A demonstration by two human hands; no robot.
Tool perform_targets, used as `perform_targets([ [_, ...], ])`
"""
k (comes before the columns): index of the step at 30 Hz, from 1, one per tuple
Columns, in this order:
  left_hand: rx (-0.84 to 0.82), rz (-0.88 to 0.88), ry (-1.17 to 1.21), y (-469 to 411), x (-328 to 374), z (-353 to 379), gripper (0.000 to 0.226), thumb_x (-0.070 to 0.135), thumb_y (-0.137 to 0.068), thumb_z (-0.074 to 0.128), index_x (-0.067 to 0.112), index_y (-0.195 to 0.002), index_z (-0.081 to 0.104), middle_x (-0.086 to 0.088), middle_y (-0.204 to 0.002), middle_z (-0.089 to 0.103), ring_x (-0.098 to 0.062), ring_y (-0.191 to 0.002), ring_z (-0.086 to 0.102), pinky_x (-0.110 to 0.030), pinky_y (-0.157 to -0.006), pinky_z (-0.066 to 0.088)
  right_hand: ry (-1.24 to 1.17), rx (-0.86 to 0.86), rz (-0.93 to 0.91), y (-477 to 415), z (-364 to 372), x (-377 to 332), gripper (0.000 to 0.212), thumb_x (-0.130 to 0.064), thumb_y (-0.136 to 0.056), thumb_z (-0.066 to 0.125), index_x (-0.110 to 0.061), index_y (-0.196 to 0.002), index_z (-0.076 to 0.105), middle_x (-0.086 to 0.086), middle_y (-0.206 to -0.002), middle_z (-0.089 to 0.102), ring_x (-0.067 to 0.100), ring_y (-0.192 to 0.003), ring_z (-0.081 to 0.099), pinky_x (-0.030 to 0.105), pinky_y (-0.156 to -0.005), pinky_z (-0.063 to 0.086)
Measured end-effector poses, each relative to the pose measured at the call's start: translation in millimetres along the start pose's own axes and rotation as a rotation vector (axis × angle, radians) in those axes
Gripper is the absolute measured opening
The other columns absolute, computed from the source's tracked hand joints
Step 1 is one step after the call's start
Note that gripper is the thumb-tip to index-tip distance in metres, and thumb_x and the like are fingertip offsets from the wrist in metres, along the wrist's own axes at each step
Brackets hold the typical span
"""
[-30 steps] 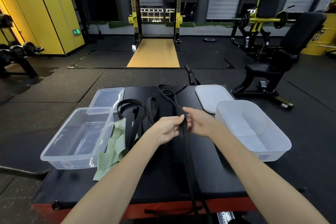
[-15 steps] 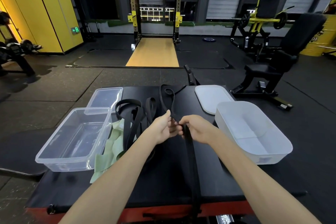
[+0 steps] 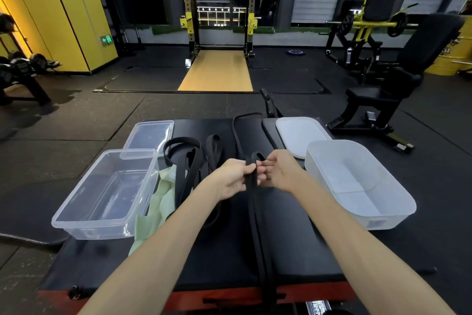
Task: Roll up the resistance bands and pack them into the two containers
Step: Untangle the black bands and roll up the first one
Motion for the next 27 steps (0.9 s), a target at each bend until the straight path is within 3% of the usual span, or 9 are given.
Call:
perform_targets([
  [3,-0.028,-0.059,-0.095,2.3,-8.7,1.6,0.018,0.008,-0.1,0.045,0.004,-0.099,0.062,-0.005,-0.081,0.068,-0.017,-0.074,0.067,-0.028,-0.071,0.056,0.082,-0.02,-0.024,-6.5,2.5,1.7,0.029,-0.024,-0.092,0.05,0.003,-0.103,0.052,0.009,-0.063,0.045,0.018,-0.041,0.038,0.023,-0.039,0.037],
  [6,-0.115,-0.116,-0.221,6.1,-17.5,9.6,0.026,0.02,-0.103,0.039,0.007,-0.103,0.062,-0.006,-0.087,0.068,-0.019,-0.081,0.067,-0.031,-0.074,0.054,0.348,-0.019,-0.093,-2.3,4.4,1.1,0.023,-0.021,-0.087,0.066,-0.001,-0.078,0.061,0.006,-0.059,0.054,0.016,-0.041,0.039,0.023,-0.039,0.035],
  [10,-0.281,-0.266,-0.402,10.0,-28.0,13.8,0.032,0.028,-0.102,0.035,0.01,-0.116,0.057,-0.014,-0.118,0.066,-0.024,-0.105,0.063,-0.034,-0.083,0.051,0.502,0.02,-0.218,-2.8,7.8,-3.6,0.023,-0.007,-0.081,0.063,-0.006,-0.059,0.056,0.006,-0.058,0.052,0.02,-0.059,0.048,0.031,-0.058,0.04],
  [13,-0.291,-0.361,-0.34,7.6,-32.7,2.6,0.037,0.025,-0.093,0.035,0.005,-0.116,0.056,-0.02,-0.131,0.056,-0.031,-0.114,0.057,-0.037,-0.092,0.046,0.545,0.007,-0.257,1.3,10.0,-2.4,0.01,-0.007,-0.078,0.058,-0.004,-0.068,0.06,0.005,-0.059,0.054,0.02,-0.064,0.05,0.032,-0.065,0.041],
  [15,-0.221,-0.378,-0.291,4.1,-34.0,-3.4,0.043,0.024,-0.09,0.031,0.0,-0.115,0.058,-0.02,-0.123,0.062,-0.033,-0.108,0.061,-0.038,-0.092,0.046,0.548,0.022,-0.265,8.4,7.4,-3.2,0.01,-0.008,-0.079,0.055,-0.005,-0.071,0.059,0.005,-0.059,0.055,0.019,-0.058,0.051,0.028,-0.06,0.041],
  [18,-0.029,-0.302,-0.036,-6.6,-32.1,-5.0,0.045,0.03,-0.095,0.027,-0.002,-0.094,0.059,-0.017,-0.077,0.068,-0.032,-0.076,0.064,-0.039,-0.082,0.047,0.497,-0.022,-0.217,17.4,5.8,-1.5,0.006,-0.009,-0.077,0.051,-0.007,-0.074,0.056,0.006,-0.058,0.052,0.018,-0.05,0.049,0.028,-0.059,0.042],
  [21,0.066,-0.212,0.185,-18.4,-26.6,3.1,0.044,0.04,-0.102,0.023,0.006,-0.088,0.047,-0.006,-0.053,0.052,-0.02,-0.044,0.049,-0.028,-0.055,0.047,0.473,-0.158,-0.105,23.8,9.4,9.8,0.008,-0.012,-0.081,0.051,-0.008,-0.076,0.056,0.007,-0.059,0.051,0.018,-0.051,0.048,0.028,-0.057,0.046],
  [23,0.104,-0.182,0.207,-24.4,-22.8,8.0,0.046,0.039,-0.104,0.023,0.008,-0.088,0.053,-0.003,-0.064,0.059,-0.017,-0.045,0.053,-0.023,-0.046,0.044,0.516,-0.206,-0.057,26.2,9.3,18.9,0.009,-0.015,-0.087,0.051,-0.009,-0.082,0.056,0.006,-0.062,0.054,0.018,-0.054,0.053,0.028,-0.058,0.048],
  [27,0.163,-0.161,0.304,-35.2,-21.9,6.3,0.036,0.03,-0.104,0.035,0.003,-0.105,0.06,0.0,-0.063,0.058,-0.015,-0.065,0.052,-0.027,-0.068,0.047,0.554,-0.272,0.107,24.1,-5.1,27.2,0.038,-0.036,-0.097,0.046,-0.001,-0.101,0.061,0.016,-0.089,0.07,0.027,-0.08,0.068,0.034,-0.075,0.054],
])
Point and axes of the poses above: each hand's wrist, its own y-axis away from the middle knuckle, its own z-axis out of the palm, x = y × z, the point moved 7 cm from there along -y, towards the middle knuckle
